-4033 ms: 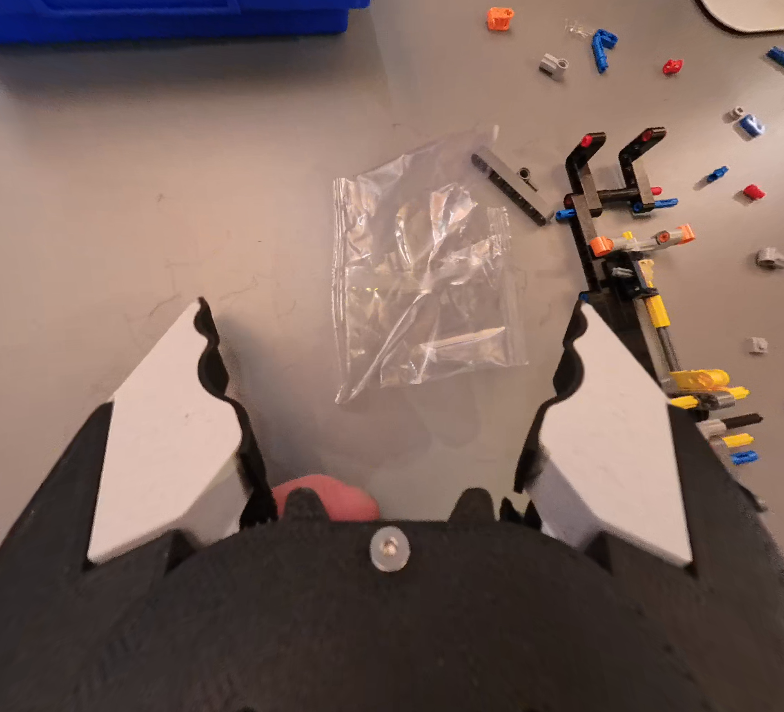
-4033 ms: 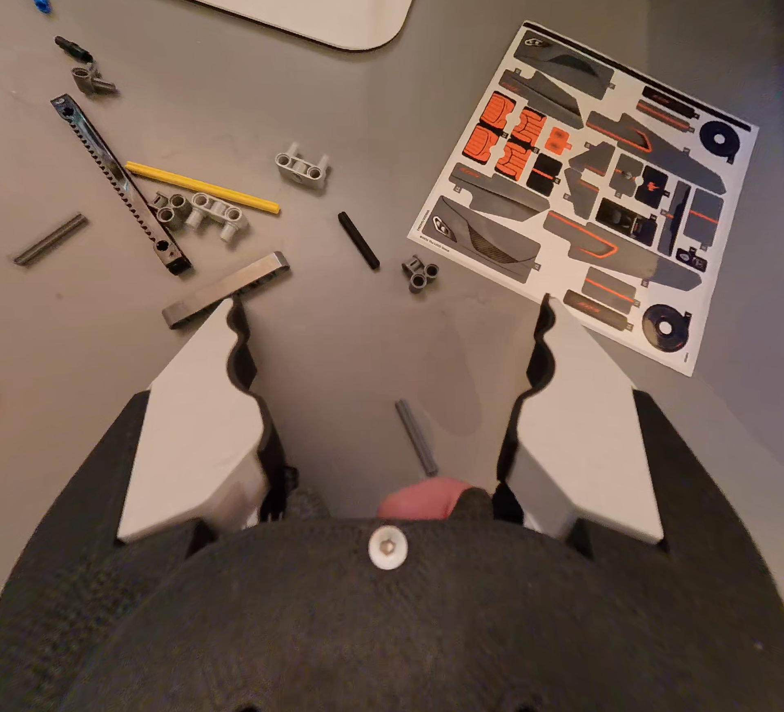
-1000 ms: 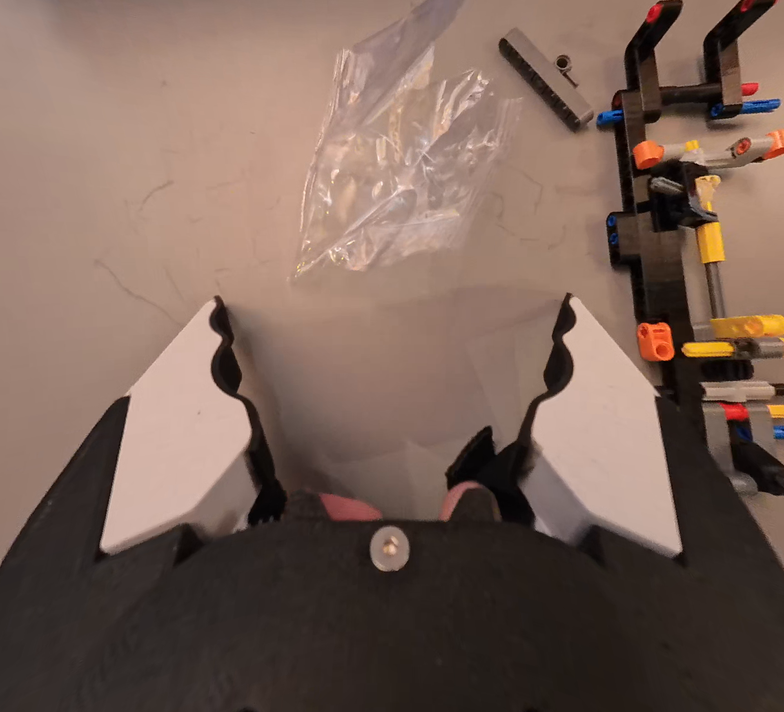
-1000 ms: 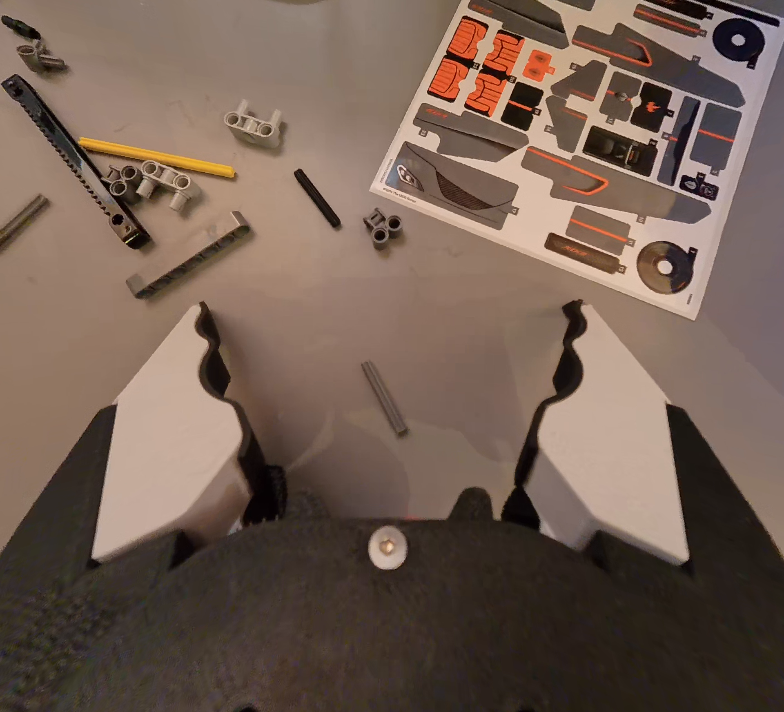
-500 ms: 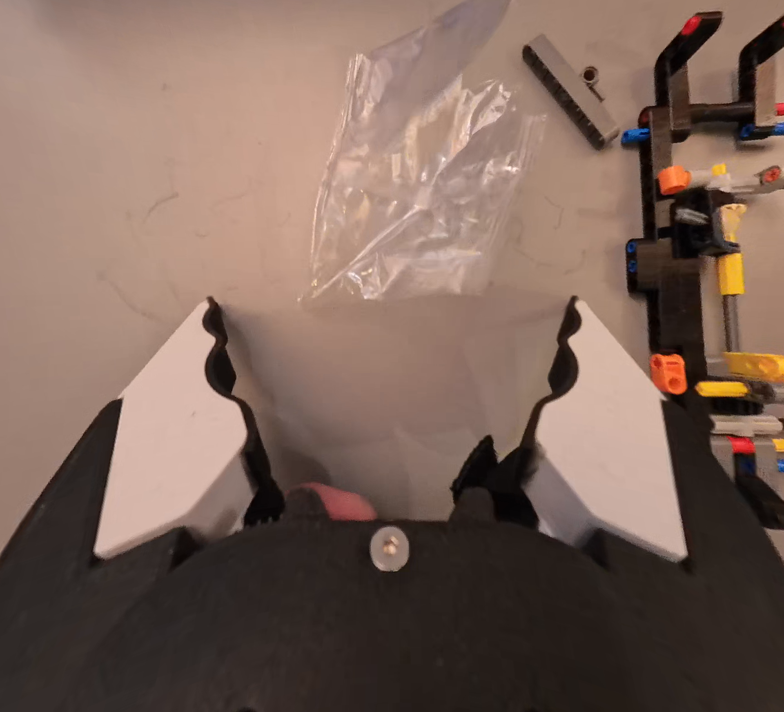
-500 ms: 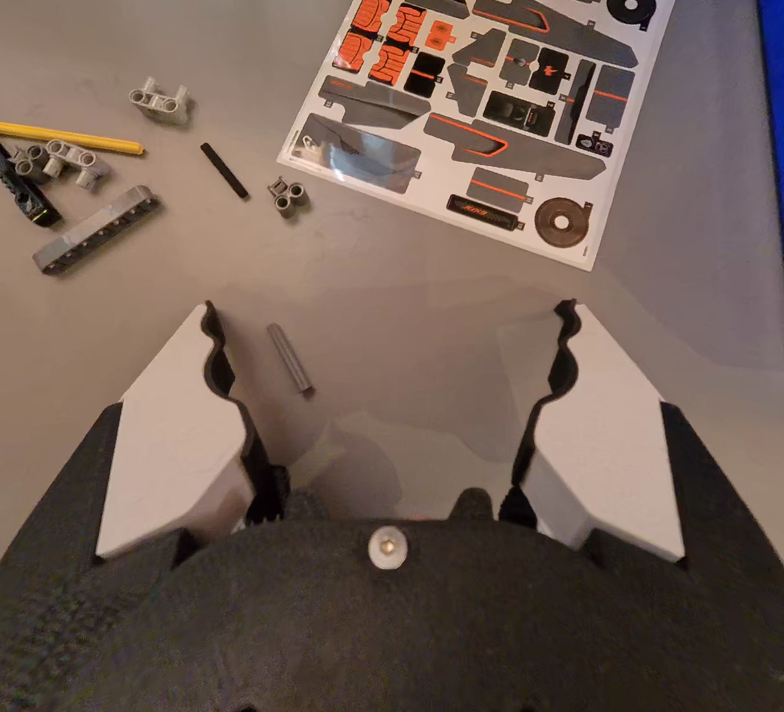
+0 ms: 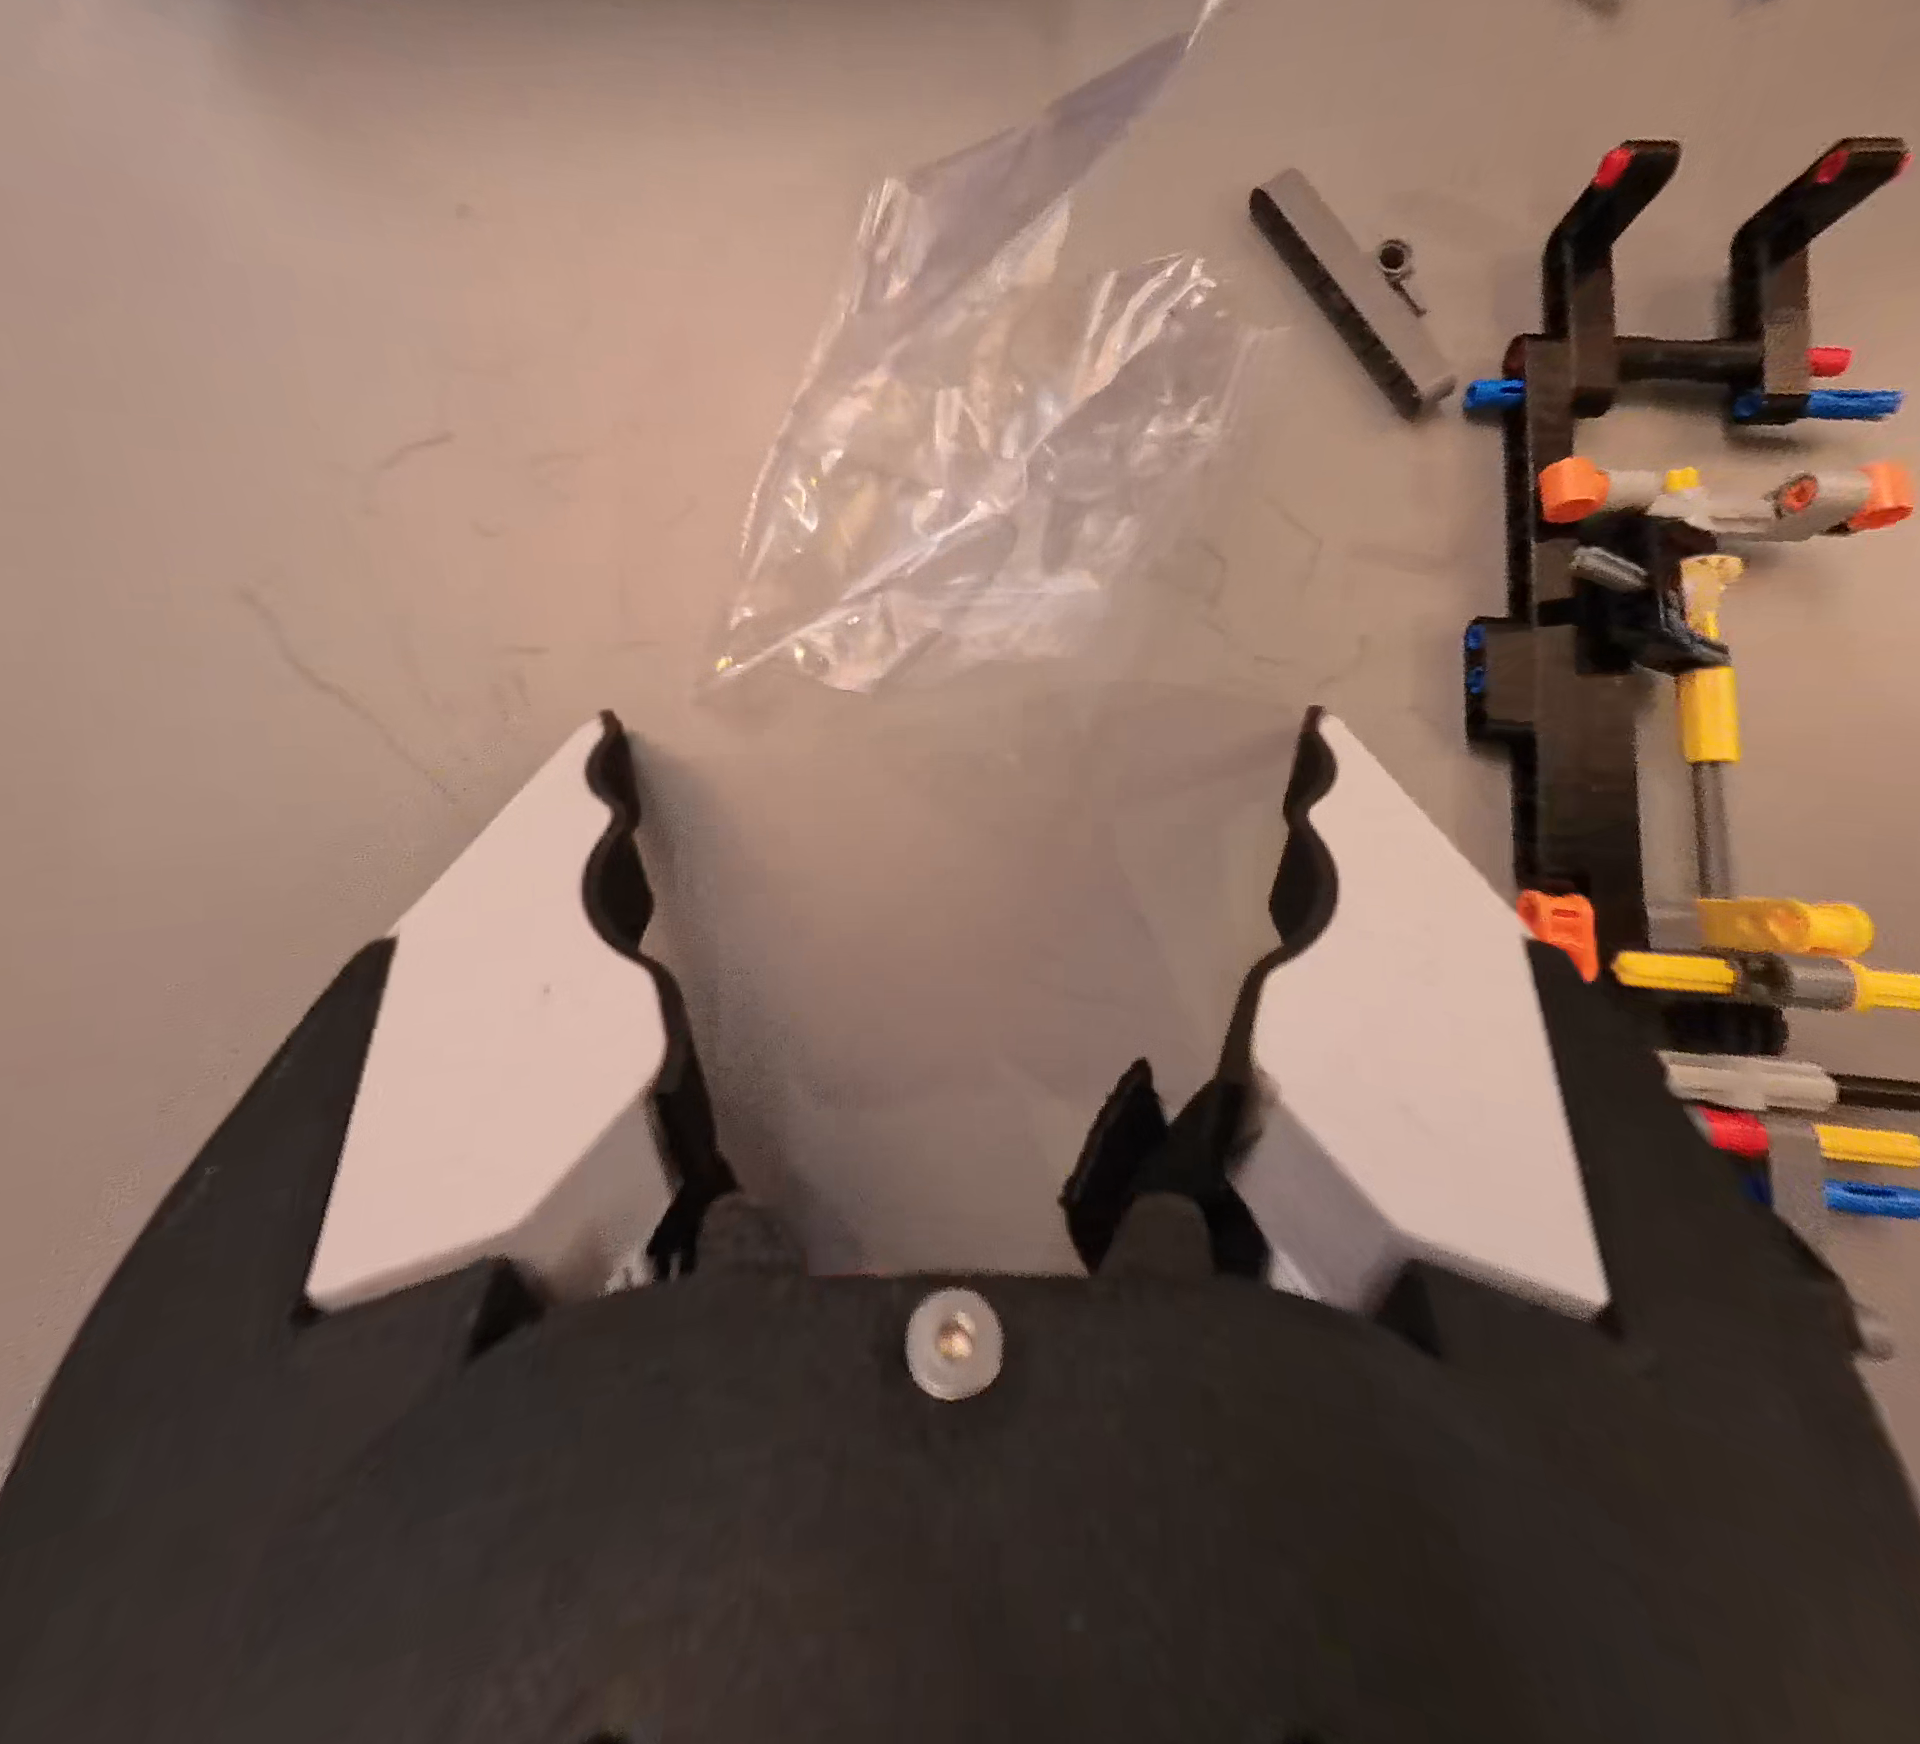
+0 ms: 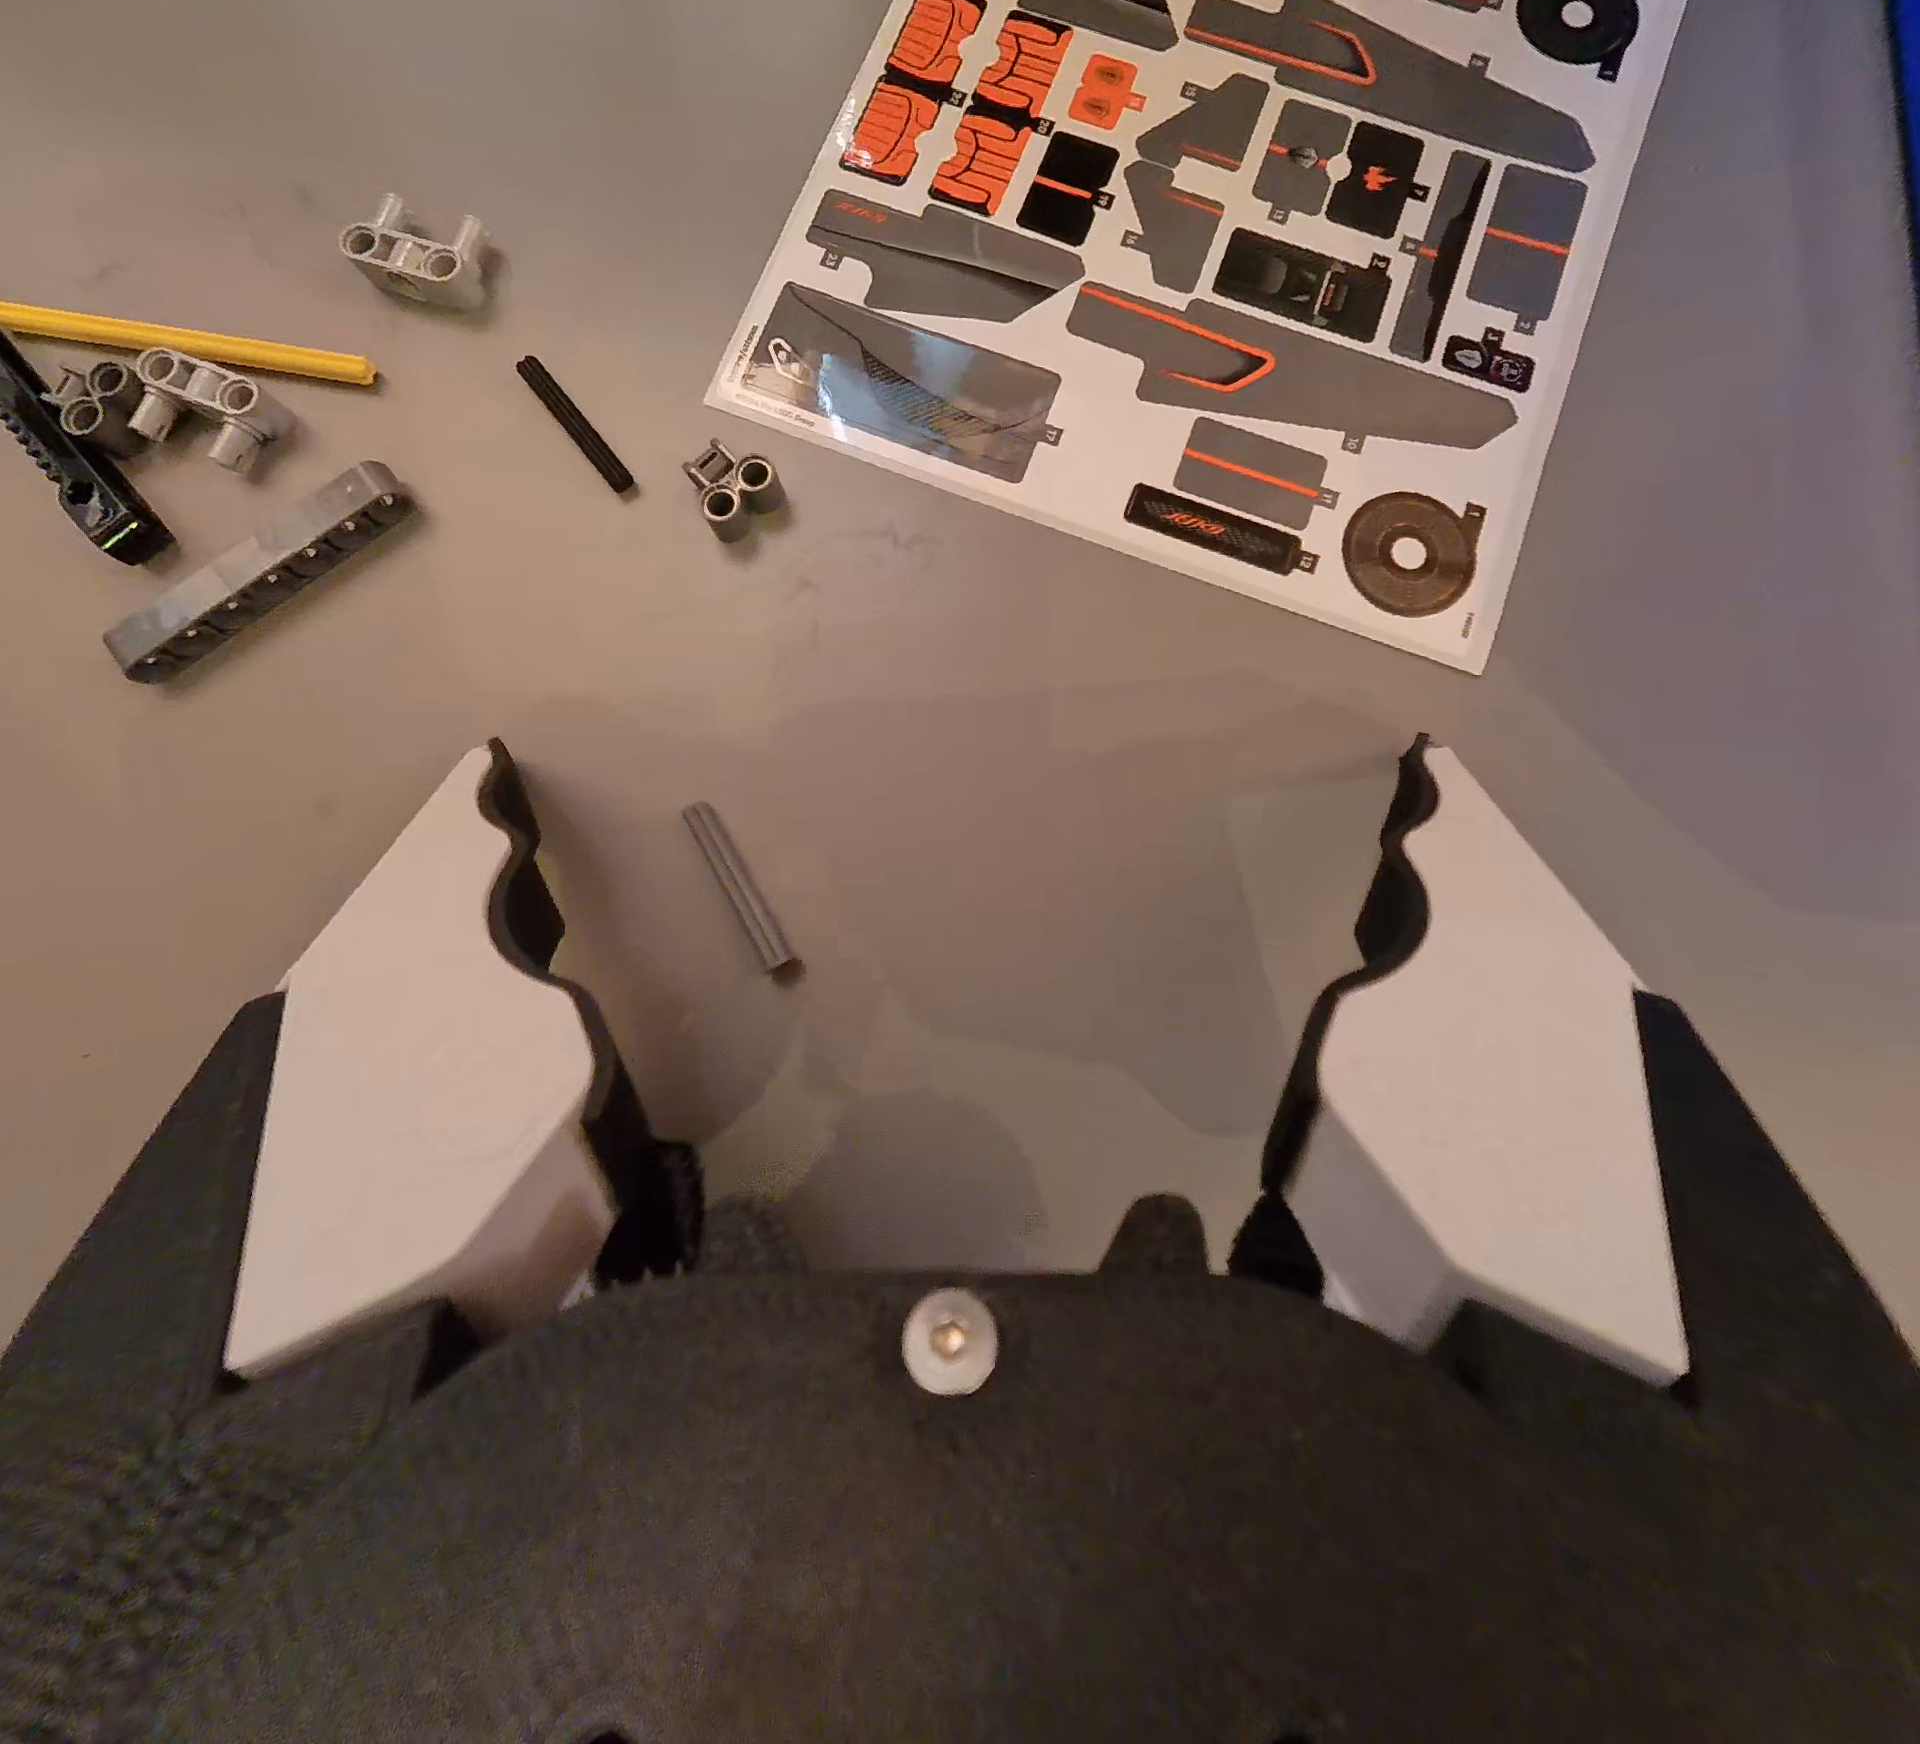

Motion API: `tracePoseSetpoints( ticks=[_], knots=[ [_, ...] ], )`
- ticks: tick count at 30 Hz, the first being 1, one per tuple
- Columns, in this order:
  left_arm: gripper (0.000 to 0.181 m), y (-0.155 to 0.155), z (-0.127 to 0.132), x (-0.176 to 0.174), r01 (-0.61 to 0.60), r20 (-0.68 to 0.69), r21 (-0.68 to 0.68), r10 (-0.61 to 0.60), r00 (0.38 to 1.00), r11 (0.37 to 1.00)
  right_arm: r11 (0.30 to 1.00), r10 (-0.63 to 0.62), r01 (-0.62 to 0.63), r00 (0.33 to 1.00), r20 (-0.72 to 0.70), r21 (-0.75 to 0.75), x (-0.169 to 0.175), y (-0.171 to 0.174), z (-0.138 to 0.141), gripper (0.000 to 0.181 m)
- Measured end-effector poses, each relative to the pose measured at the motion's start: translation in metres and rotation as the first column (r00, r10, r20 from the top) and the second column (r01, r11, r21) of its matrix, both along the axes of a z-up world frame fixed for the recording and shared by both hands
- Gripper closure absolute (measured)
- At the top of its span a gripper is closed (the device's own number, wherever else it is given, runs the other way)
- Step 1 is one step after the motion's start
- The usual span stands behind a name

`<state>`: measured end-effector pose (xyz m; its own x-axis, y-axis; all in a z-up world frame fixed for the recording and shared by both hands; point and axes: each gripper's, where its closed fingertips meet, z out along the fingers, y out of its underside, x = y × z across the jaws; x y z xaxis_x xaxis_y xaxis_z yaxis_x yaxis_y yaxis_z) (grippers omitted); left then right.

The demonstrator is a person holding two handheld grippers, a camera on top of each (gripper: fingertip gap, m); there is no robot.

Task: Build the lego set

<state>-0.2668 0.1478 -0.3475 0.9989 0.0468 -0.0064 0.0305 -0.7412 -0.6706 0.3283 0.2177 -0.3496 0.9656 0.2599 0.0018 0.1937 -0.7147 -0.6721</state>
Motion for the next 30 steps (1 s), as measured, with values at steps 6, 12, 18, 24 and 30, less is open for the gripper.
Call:
tracePoseSetpoints(
  ticks=[6,12,18,24,30],
  knots=[
    [0.104,0.012,0.01,-0.02,-0.049,0.123,0.014,0.047,0.991,0.999,1.0,0.0,0.0,1.0,0.0,0.0,0.0,0.0,0.0,0.026],
    [0.088,0.029,0.006,-0.014,0.056,0.06,0.042,-0.059,0.996,0.998,1.0,0.0,0.0,1.0,0.0,0.0,0.0,0.0,0.0,0.026],
    [0.067,0.029,0.002,-0.023,-0.038,0.002,0.027,0.038,0.999,0.999,1.0,0.007,-0.007,1.0,-0.001,-0.001,-0.001,0.0,0.0,0.026],
    [0.059,0.03,0.0,-0.018,-0.017,0.003,0.021,0.017,1.0,1.0,1.0,0.007,-0.007,1.0,-0.001,-0.001,-0.001,0.0,0.0,0.026],
    [0.059,0.028,0.0,-0.018,0.004,0.004,0.021,-0.004,1.0,1.0,1.0,0.007,-0.007,1.0,-0.001,-0.001,-0.001,0.0,0.0,0.026]
  ],
)
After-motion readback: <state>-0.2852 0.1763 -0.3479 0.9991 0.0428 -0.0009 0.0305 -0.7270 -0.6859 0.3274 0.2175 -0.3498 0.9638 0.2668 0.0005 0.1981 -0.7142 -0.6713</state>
